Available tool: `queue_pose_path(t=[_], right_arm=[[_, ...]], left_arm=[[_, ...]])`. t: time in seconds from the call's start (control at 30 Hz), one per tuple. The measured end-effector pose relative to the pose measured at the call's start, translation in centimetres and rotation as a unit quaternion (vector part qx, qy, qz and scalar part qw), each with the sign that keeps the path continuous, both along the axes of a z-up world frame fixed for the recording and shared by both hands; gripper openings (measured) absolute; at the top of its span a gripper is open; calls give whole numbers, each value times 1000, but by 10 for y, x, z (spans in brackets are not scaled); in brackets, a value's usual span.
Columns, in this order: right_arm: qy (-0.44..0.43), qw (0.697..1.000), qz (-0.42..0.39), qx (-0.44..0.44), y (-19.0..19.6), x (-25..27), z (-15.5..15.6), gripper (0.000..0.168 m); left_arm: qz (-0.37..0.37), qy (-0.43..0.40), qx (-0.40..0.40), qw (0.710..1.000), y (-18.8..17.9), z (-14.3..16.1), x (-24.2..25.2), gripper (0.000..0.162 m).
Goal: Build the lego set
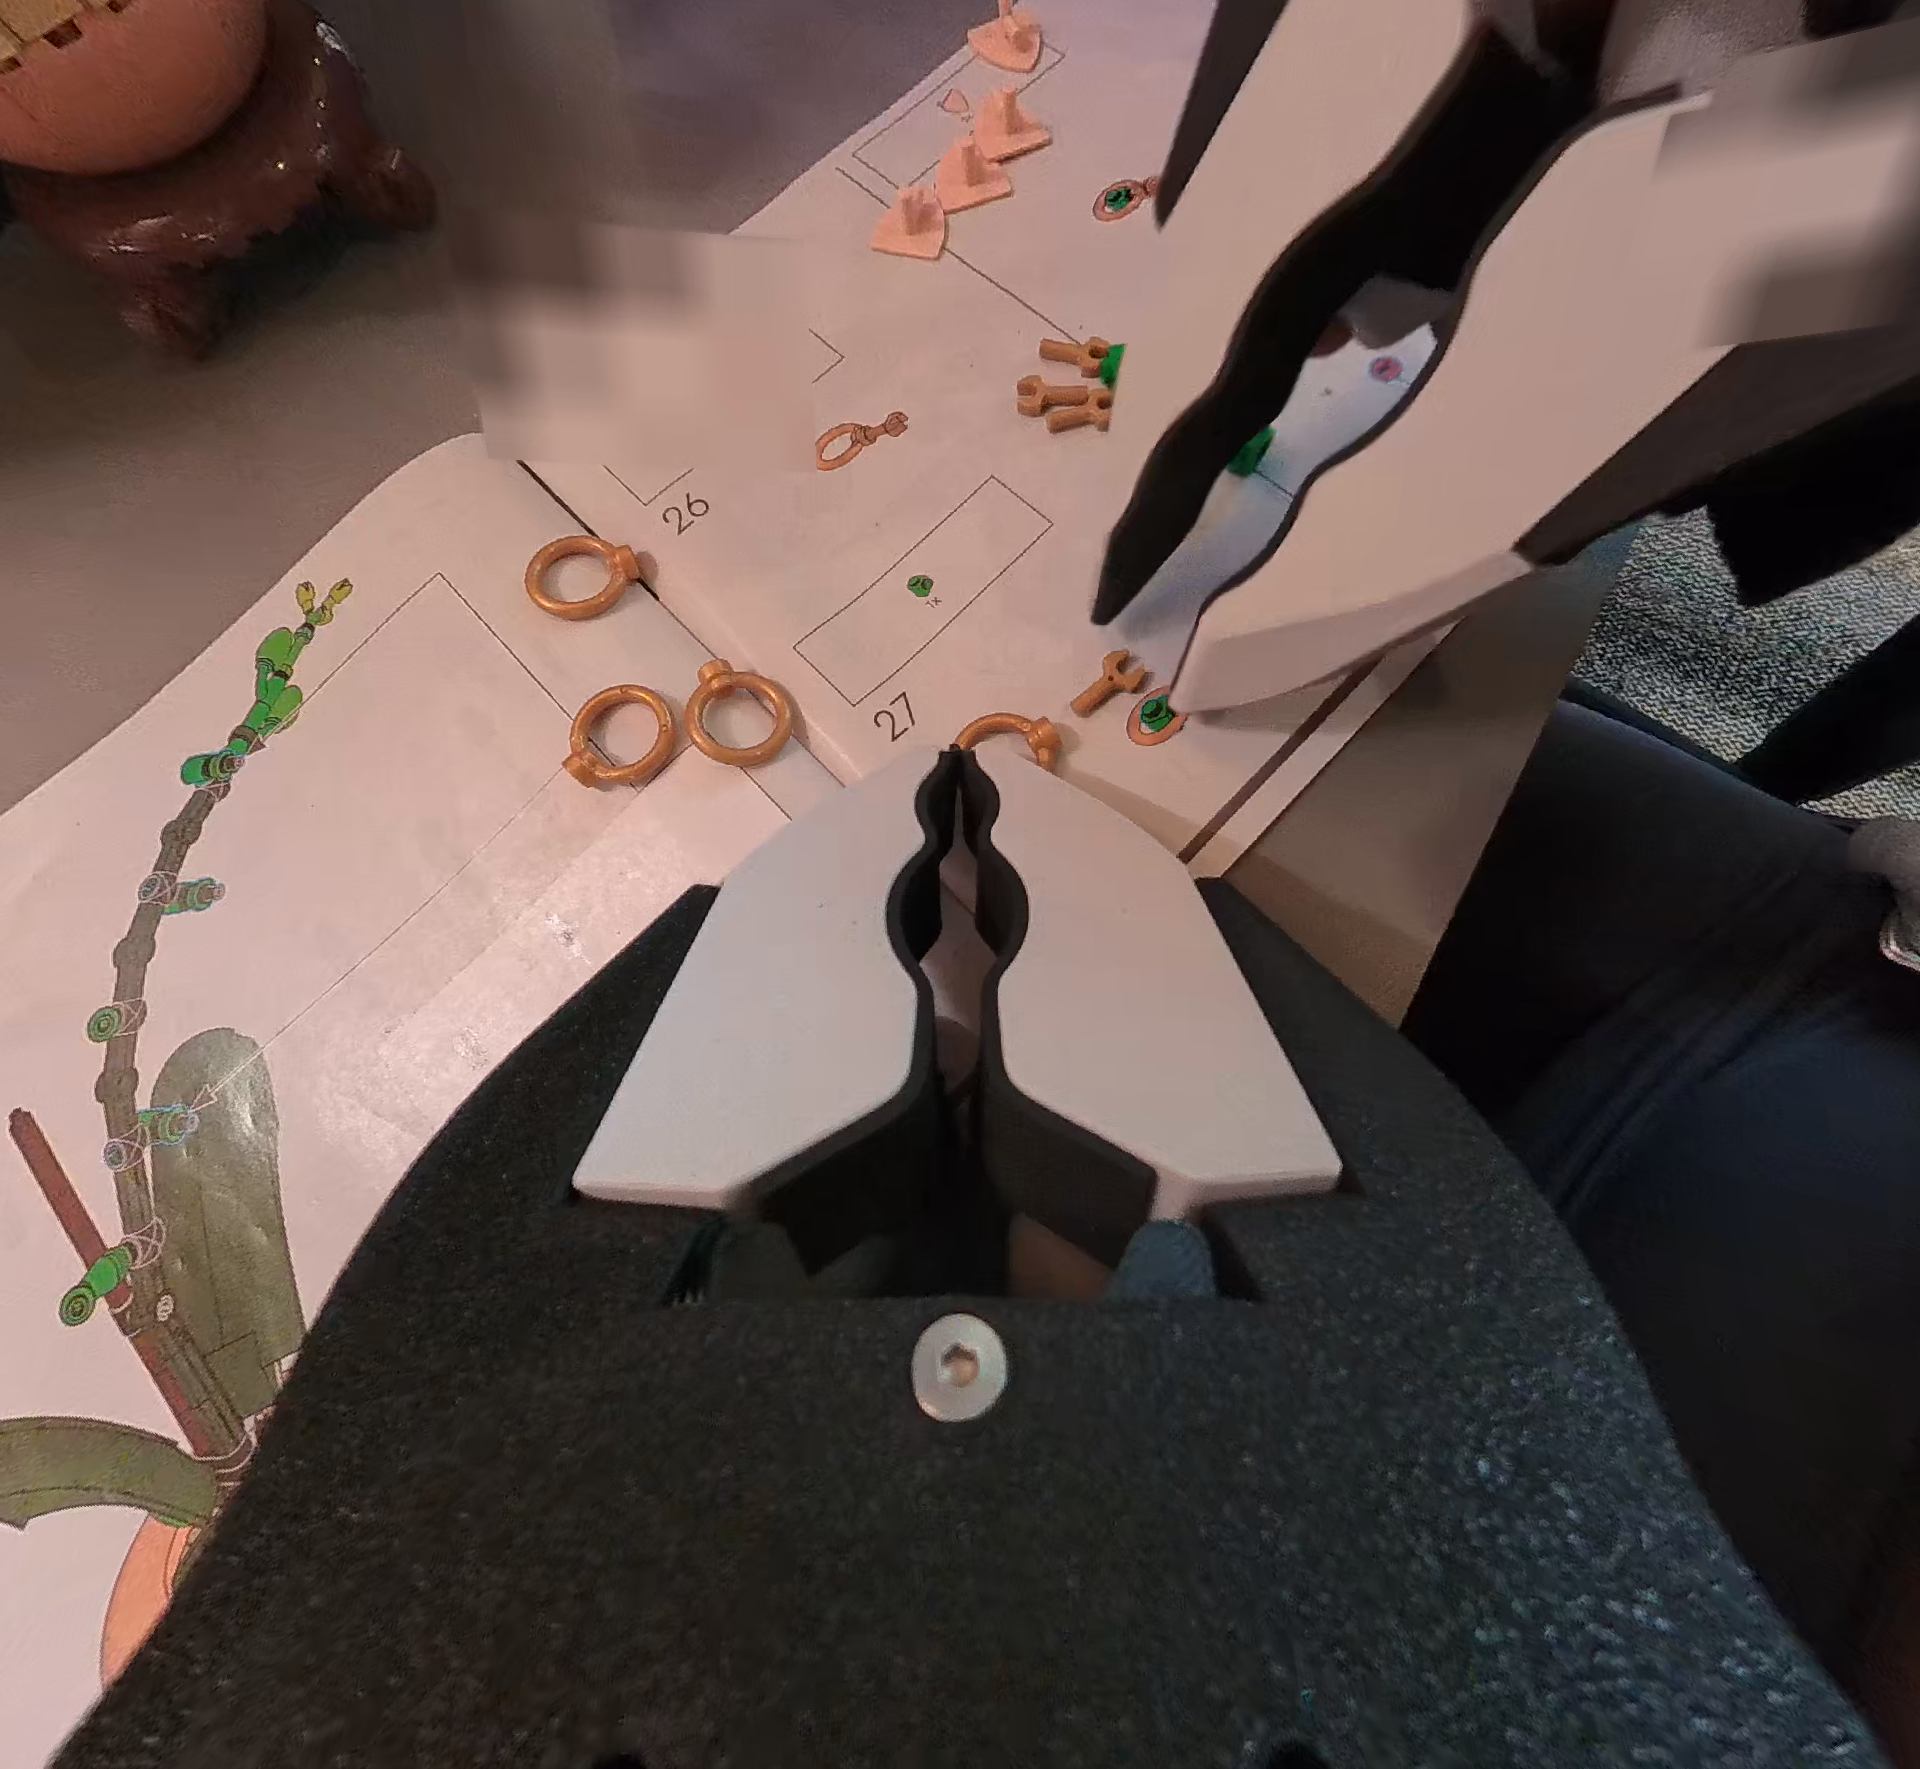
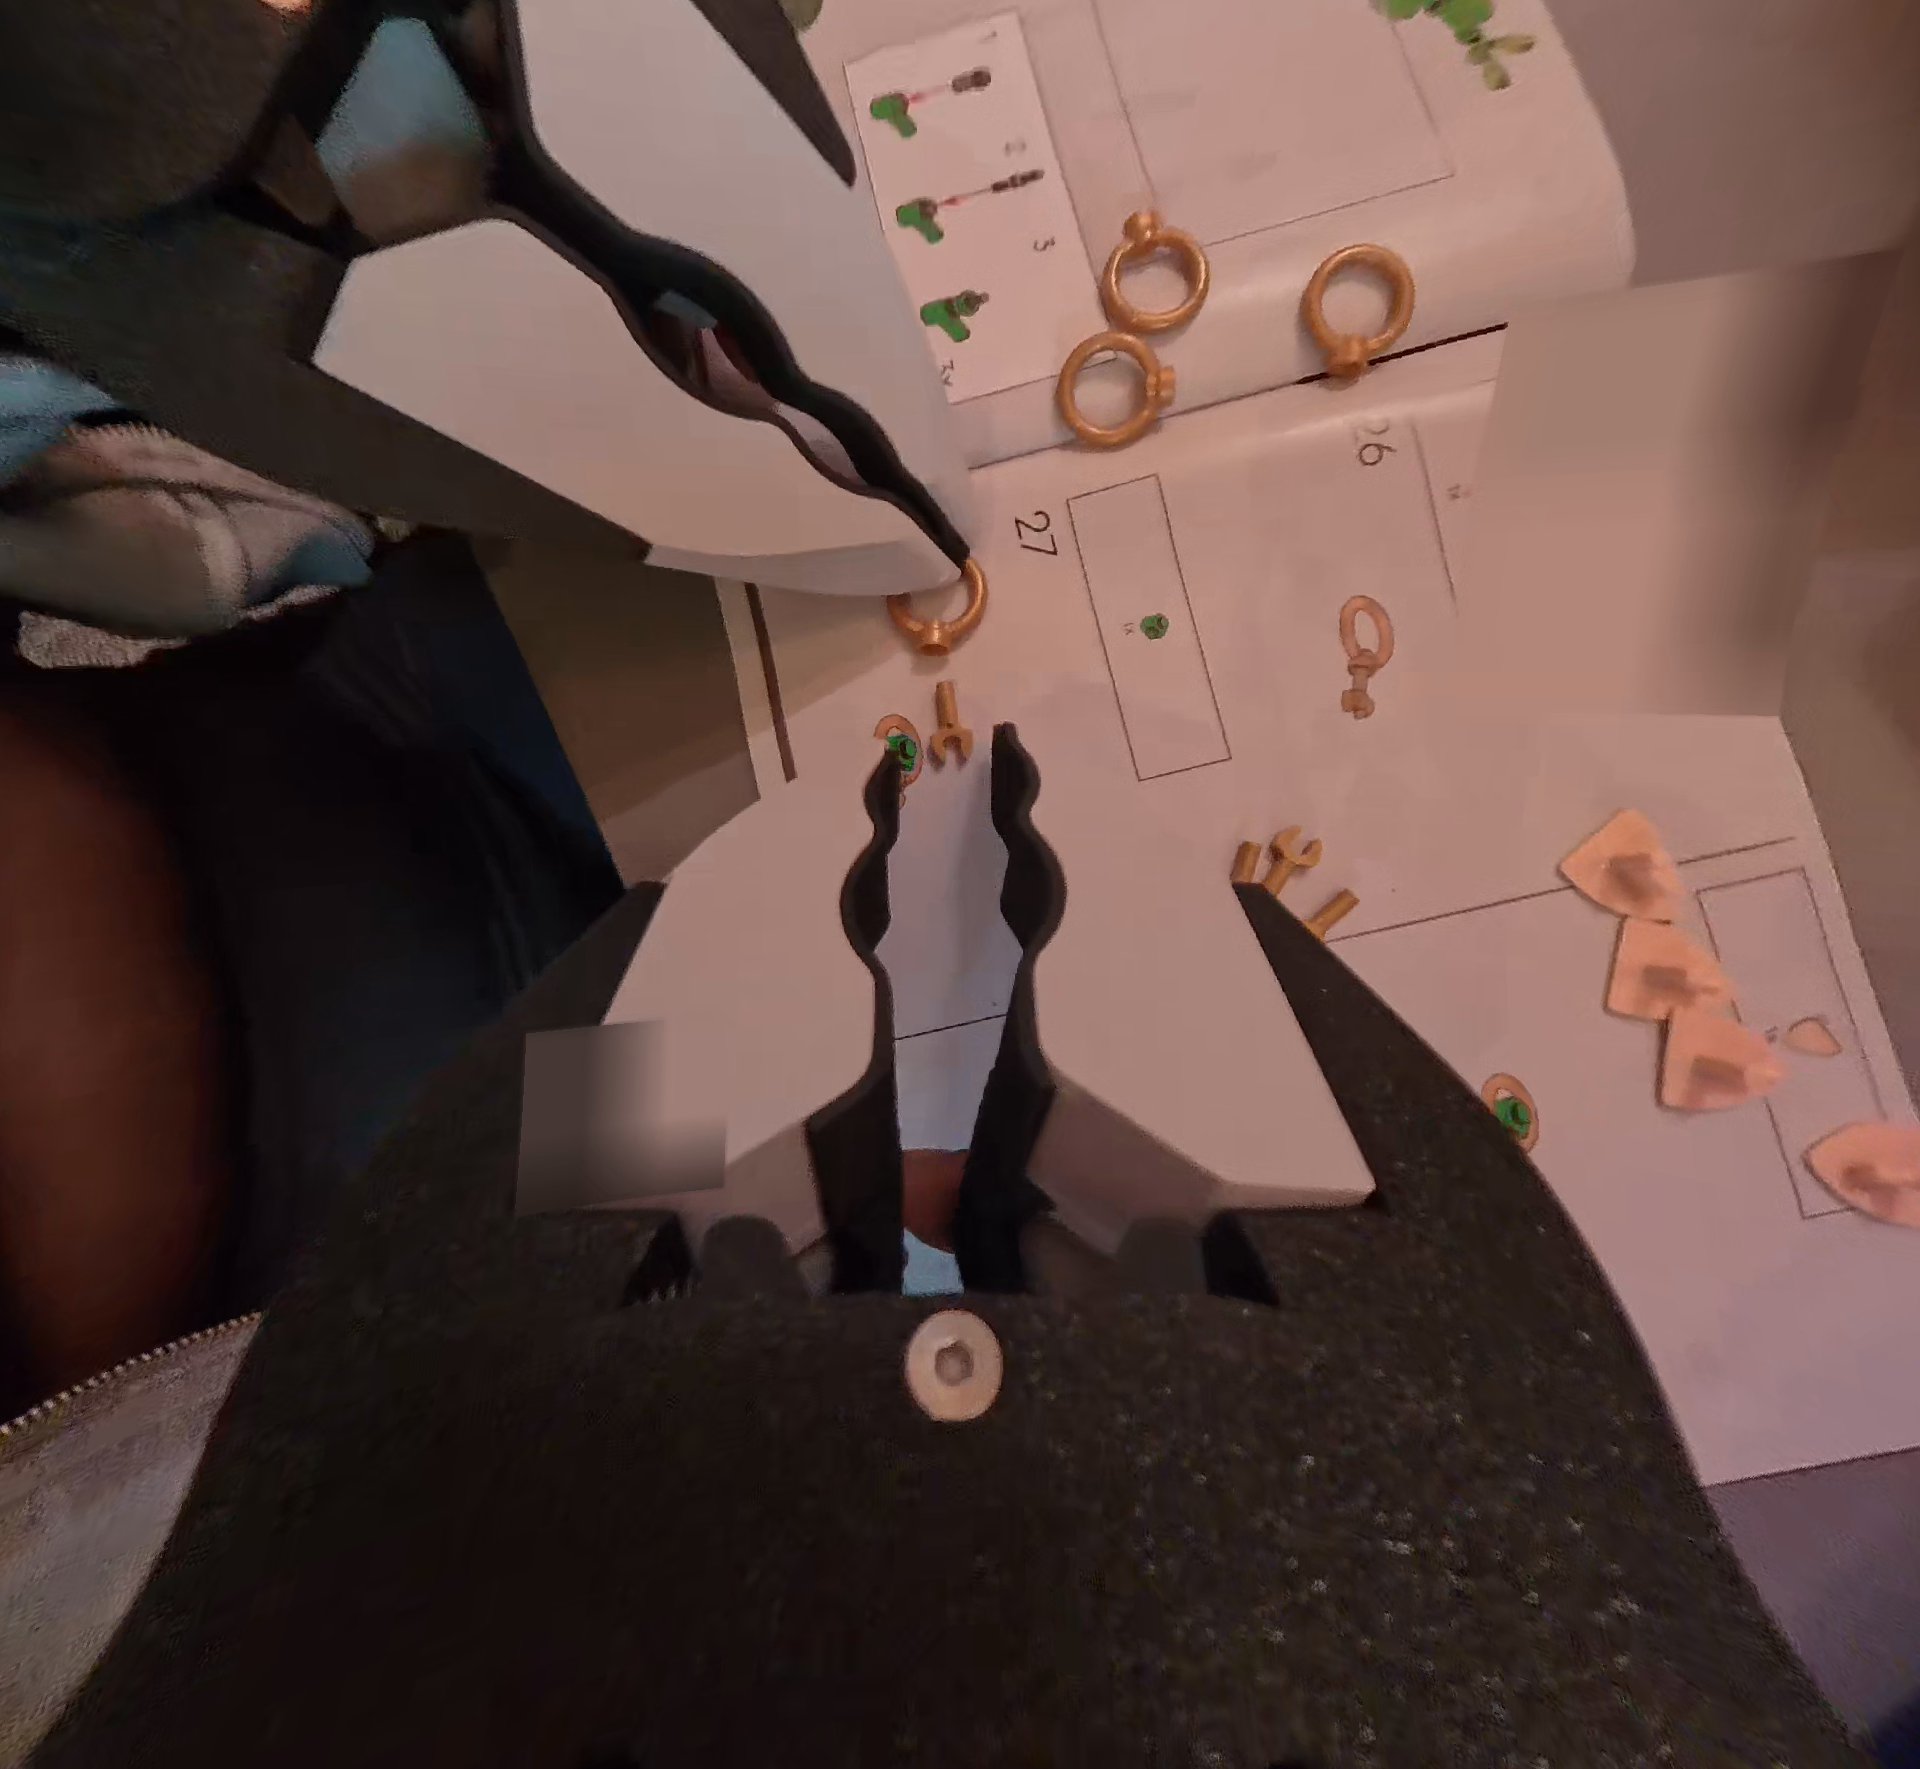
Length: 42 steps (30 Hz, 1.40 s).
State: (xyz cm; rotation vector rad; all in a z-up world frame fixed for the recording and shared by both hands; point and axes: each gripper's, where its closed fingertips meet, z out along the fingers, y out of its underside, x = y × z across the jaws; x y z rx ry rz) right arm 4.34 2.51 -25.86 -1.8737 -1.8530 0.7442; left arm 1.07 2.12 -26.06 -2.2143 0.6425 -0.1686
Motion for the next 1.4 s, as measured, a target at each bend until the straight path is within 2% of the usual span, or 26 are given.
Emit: queue_pose_path(t=[0.3, 0.73, 0.83, 1.0, 1.07, 1.13, 1.2, 1.27, 1.33, 1.4], right_arm=[[-86, 996, 33, 8, -2, -1, -5, 7], [-4, 999, -34, -23, -2, 0, -3, 5], [18, 998, -55, -30, 0, 0, 4, 0], [8, 998, -57, -35, -6, 3, 0, 9], [2, 1000, -16, 5, -2, 9, 7, 15], [-9, 996, 78, 43, -8, 13, 13, 31], [-55, 980, 163, 102, -5, 18, 11, 36], [-86, 950, 261, 147, -4, 23, 9, 25], [-68, 921, 347, 161, -8, 20, 12, 15], [-27, 904, 388, 178, -9, 11, 18, 0]], left_arm=[[0, -14, -8, 1000, 0, 0, 0, 0], [0, -22, -13, 1000, 0, 0, 0, 0], [0, -20, -12, 1000, -1, 0, 0, 0], [0, -20, -11, 1000, 0, 0, 0, 1], [0, -20, -11, 1000, 0, 0, 0, 0], [0, -20, -11, 1000, 0, 0, 0, 1], [0, -23, -13, 1000, 0, 0, 1, 1], [-1, -26, -15, 1000, 0, 0, 1, 0], [-2, -29, -17, 999, 0, 0, 1, 0], [-3, -34, -20, 999, 0, 0, 1, 1]])
